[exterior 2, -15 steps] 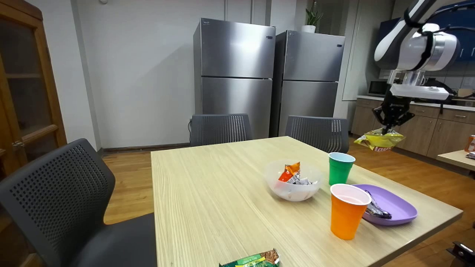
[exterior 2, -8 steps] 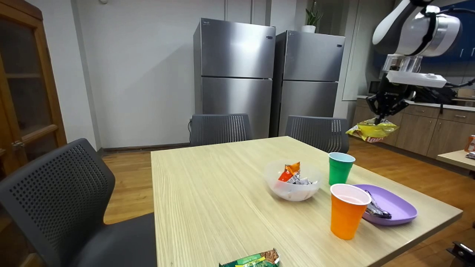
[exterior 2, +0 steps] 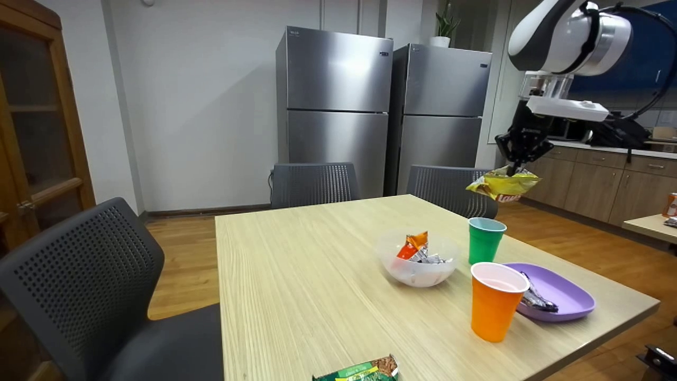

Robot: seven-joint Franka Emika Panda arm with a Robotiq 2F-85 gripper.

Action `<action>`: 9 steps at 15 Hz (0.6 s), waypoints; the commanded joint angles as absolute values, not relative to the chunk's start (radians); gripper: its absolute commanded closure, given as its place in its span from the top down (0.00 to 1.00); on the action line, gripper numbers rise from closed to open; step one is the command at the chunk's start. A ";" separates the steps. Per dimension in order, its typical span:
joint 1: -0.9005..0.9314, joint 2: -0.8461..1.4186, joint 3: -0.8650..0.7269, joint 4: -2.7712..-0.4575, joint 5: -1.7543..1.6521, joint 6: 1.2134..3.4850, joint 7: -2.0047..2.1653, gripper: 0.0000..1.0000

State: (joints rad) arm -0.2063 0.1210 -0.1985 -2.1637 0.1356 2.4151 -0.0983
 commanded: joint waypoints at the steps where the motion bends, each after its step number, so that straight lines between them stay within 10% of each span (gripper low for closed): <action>1: -0.180 0.068 -0.176 -2.201 0.094 2.402 -0.074 0.00; 9: -0.107 0.098 -0.125 -2.207 0.033 2.379 -0.036 0.00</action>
